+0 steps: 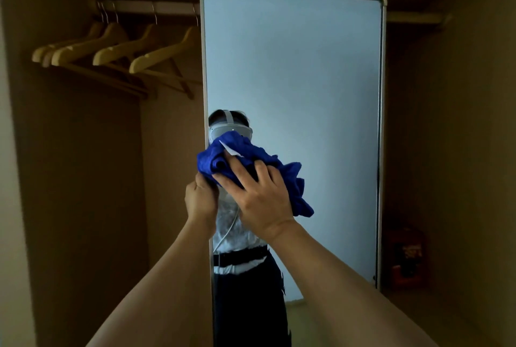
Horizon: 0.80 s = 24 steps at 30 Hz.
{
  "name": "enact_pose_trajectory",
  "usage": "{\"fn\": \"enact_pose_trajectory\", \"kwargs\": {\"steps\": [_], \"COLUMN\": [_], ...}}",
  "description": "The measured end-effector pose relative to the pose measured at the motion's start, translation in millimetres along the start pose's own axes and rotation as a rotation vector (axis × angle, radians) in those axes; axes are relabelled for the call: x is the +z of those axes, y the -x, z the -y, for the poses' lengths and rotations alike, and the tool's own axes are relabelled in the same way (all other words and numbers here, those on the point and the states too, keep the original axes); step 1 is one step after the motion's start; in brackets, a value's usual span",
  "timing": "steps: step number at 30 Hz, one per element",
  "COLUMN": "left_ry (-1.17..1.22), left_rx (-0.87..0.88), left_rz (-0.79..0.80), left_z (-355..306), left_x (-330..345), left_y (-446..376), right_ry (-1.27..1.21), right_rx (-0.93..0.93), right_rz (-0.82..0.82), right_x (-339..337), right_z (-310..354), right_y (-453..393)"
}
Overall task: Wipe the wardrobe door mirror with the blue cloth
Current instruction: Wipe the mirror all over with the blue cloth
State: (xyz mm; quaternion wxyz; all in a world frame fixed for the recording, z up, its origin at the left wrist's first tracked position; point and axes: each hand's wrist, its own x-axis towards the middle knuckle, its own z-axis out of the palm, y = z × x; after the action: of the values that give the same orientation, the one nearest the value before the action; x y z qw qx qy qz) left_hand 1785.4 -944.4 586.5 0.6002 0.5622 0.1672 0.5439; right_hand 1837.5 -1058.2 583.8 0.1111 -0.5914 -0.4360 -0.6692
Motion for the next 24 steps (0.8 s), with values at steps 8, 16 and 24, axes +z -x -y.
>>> {"fn": "enact_pose_trajectory", "kwargs": {"steps": [8, 16, 24], "left_ry": [0.126, -0.099, -0.108], "left_rx": [-0.076, -0.014, -0.041], "left_rz": [0.088, 0.085, 0.017], "left_z": [-1, 8, 6], "left_x": [-4, -8, -6], "left_y": [3, 1, 2], "right_ry": [-0.023, -0.019, -0.012], "right_rx": [-0.017, -0.031, -0.033], "right_rz": [0.042, 0.135, 0.057], "right_x": [-6, -25, -12], "right_z": [2, -41, -42], "right_y": [17, -49, -30]}}
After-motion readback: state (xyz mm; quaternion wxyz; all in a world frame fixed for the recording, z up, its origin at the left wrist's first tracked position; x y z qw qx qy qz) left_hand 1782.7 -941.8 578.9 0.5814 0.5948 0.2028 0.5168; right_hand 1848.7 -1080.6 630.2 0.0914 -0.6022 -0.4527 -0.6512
